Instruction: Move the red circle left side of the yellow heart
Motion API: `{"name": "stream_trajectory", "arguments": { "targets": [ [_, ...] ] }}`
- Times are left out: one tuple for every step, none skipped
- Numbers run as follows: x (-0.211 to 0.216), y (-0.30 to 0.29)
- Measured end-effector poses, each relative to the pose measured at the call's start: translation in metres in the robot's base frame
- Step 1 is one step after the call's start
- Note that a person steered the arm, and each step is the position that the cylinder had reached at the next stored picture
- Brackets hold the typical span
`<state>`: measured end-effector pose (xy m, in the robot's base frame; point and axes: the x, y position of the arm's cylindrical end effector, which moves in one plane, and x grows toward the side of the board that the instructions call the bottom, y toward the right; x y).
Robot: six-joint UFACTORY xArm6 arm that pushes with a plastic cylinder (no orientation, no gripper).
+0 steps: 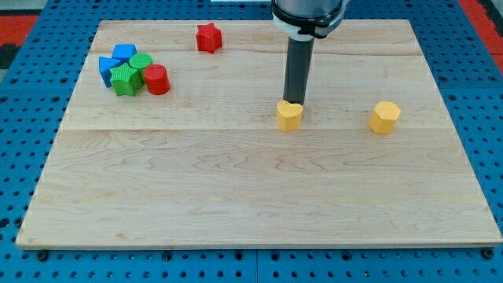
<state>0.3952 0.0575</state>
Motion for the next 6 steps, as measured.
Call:
{"name": "stream_trajectory", "arguments": {
  "targets": [
    [0.000, -0.006],
    [-0.055, -0.026],
    [-0.119, -0.097],
    [-0.111, -0.176],
    [-0.082, -0.203],
    [-0.078, -0.203]
  ]
}}
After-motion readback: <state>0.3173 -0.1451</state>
